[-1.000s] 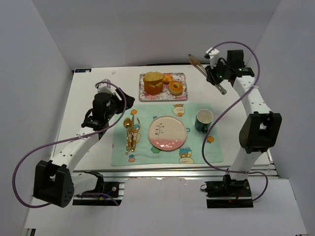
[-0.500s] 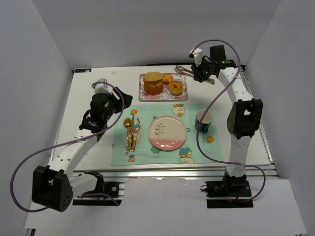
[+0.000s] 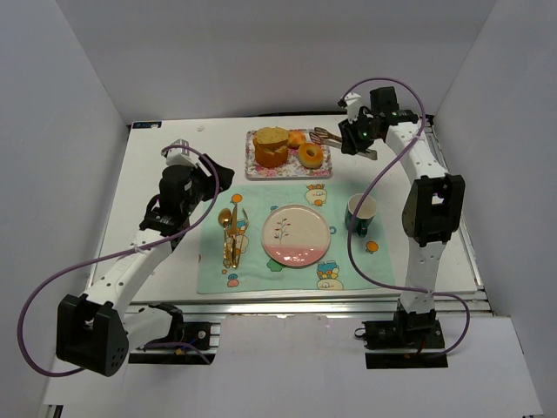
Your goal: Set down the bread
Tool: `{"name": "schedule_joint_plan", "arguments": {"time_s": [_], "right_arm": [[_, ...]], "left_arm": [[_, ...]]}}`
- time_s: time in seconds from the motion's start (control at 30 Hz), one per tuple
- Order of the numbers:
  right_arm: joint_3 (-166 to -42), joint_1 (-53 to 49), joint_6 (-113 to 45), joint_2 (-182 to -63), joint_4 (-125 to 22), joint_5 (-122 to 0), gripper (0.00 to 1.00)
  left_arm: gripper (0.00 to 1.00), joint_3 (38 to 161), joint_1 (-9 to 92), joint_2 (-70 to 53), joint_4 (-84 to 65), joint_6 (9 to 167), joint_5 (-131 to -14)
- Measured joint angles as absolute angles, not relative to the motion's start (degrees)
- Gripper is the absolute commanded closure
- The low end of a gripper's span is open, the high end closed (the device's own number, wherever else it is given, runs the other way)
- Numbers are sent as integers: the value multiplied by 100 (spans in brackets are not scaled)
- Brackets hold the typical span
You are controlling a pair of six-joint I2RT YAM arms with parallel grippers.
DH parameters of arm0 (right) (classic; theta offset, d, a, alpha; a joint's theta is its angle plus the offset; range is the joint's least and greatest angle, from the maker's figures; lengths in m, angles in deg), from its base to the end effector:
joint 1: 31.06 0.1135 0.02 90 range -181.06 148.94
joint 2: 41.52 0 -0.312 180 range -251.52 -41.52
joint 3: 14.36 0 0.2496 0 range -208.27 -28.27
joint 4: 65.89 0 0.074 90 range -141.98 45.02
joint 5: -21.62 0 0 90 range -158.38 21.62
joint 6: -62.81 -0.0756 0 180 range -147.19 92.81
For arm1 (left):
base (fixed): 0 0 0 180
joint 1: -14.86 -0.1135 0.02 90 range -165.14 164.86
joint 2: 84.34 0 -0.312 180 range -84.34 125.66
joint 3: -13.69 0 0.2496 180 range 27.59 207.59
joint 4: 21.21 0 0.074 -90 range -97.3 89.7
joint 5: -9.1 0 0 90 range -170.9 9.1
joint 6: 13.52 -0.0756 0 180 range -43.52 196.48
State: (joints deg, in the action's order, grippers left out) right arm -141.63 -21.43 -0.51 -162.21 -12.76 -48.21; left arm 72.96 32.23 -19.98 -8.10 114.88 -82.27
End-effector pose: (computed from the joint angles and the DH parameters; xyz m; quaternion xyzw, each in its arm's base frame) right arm 0.5151 0.1138 0.3052 -0.3466 0.8489 0.1069 0.3845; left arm 0.2637 -0.0806 0.3259 -0.1547 0.7951 -0.2657 0.5228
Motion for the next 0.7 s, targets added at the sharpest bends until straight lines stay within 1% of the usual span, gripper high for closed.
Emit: {"name": "schedule_joint_plan", "arguments": {"time_s": [0.17,0.7], "right_arm": [[-13989,-2197,-265,-16221,-1175,-4826,56],[-13989,-2232,-604,-16297,-1149,-4697,52]], "left_arm": [[24,7296,3223,-1998,-817,11490,-8225],[24,7296,3223,-1996,-815,11490,-8227]]}}
